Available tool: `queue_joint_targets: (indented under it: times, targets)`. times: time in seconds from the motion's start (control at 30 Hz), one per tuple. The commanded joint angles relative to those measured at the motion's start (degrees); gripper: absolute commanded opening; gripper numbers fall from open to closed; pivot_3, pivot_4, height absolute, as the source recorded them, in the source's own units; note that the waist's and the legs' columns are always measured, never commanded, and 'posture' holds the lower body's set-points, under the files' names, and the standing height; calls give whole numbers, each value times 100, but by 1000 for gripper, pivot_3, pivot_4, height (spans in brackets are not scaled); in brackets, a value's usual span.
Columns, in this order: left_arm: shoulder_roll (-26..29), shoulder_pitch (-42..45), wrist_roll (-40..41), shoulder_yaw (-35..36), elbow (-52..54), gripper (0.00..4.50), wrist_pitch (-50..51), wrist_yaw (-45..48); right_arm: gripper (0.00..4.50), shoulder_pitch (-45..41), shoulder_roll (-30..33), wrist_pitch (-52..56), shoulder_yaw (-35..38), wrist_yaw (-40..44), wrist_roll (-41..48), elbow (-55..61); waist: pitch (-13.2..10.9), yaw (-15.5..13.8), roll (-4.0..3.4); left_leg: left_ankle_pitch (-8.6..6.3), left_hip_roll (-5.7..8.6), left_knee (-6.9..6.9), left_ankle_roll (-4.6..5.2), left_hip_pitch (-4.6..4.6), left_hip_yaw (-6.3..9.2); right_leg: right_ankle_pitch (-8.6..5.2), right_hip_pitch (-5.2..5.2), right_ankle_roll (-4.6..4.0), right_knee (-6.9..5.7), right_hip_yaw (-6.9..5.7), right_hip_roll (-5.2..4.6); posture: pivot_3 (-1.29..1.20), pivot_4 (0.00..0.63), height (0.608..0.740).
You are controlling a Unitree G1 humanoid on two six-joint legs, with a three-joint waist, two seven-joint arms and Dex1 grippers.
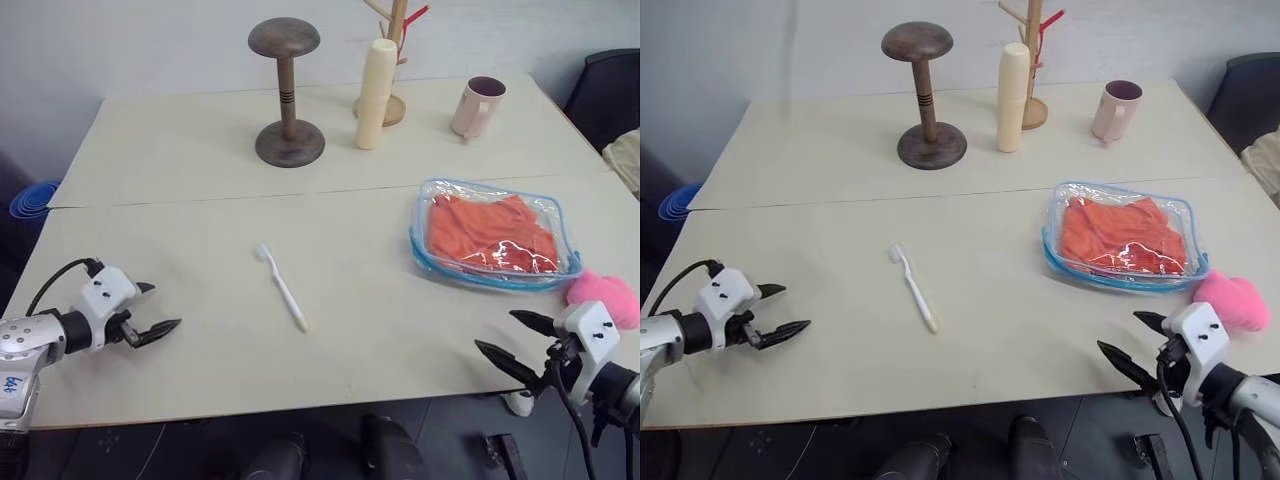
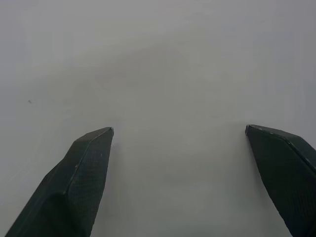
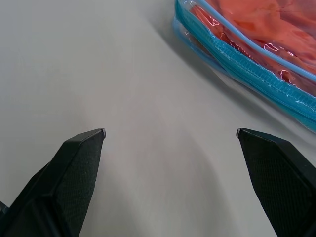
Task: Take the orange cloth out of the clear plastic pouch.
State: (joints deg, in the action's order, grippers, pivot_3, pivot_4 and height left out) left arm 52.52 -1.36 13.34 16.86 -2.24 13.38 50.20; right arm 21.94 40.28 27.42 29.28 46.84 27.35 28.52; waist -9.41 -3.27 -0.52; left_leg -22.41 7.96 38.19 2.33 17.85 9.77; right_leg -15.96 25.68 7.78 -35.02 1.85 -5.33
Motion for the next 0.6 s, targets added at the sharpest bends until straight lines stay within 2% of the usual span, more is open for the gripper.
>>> queue_joint_targets:
  times: [0.03,0.6]
  targets:
    - [8,24,-22,69,158,4500,-65,-34,4464,-71,72,-131,-3,24,-15,-17,0,10,0,0,0,0,0,0,0,0,0,0,0,-1,0,0,150,740]
    - [-159,40,274,188,732,4500,657,-120,4464,-94,37,-113,-57,-2,-1,84,0,25,2,0,0,0,0,1,0,0,1,0,1,0,0,0,150,740]
